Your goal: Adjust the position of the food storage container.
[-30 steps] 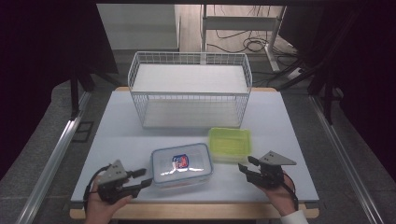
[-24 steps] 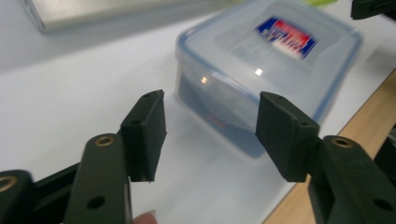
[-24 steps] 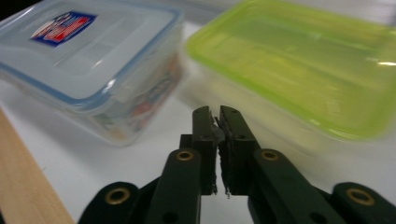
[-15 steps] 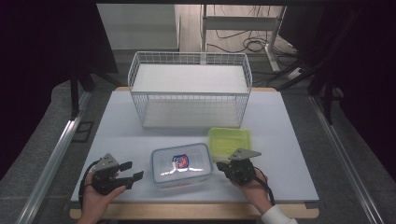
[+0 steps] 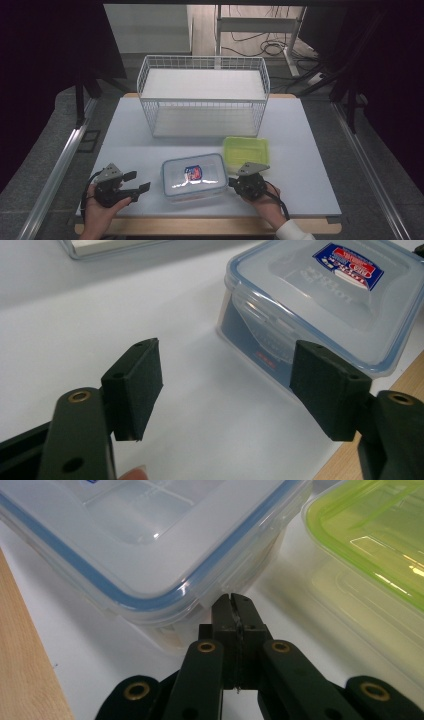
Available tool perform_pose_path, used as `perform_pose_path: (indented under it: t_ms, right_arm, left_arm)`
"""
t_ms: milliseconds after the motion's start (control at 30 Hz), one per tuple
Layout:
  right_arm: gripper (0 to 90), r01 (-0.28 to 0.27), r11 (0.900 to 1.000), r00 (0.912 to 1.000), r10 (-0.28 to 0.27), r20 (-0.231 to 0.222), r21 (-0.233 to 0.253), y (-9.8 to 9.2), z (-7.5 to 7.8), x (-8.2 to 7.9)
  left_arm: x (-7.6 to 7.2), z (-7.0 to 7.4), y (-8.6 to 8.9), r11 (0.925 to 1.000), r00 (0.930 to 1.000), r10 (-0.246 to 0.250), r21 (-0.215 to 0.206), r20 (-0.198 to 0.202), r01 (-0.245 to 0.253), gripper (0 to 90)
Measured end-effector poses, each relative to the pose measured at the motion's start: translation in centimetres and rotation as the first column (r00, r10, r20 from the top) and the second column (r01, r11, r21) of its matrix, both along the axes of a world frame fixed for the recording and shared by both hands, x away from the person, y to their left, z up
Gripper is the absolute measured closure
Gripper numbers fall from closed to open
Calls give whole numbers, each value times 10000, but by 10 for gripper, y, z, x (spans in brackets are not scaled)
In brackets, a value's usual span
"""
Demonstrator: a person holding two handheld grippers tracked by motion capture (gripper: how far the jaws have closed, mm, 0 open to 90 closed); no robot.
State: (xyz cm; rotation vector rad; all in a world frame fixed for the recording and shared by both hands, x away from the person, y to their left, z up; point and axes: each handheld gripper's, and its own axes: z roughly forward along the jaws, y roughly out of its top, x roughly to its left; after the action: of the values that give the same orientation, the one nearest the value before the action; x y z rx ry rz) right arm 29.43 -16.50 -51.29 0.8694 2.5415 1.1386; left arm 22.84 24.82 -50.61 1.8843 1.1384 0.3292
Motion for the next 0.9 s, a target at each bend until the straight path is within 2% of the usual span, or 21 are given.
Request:
perform_pose_path:
  t_ms: [333, 533, 900]
  right_arm:
    - [895, -127, 9999, 9999, 127, 69, 17, 0, 2, -6]
    - [895, -548, 9985, 9984, 548, 111, -36, 6, 2, -13]
    - [895, -859, 9963, 9962, 859, 108, 7, 13, 1, -21]
  left_arm:
    - [0, 1, 4, 9999, 10000, 9, -106, 33, -8, 285]
    - [0, 1, 4, 9999, 10000, -30, -105, 43, 31, 282]
    - [0, 1, 6, 9998, 10000, 25, -179, 46, -24, 282]
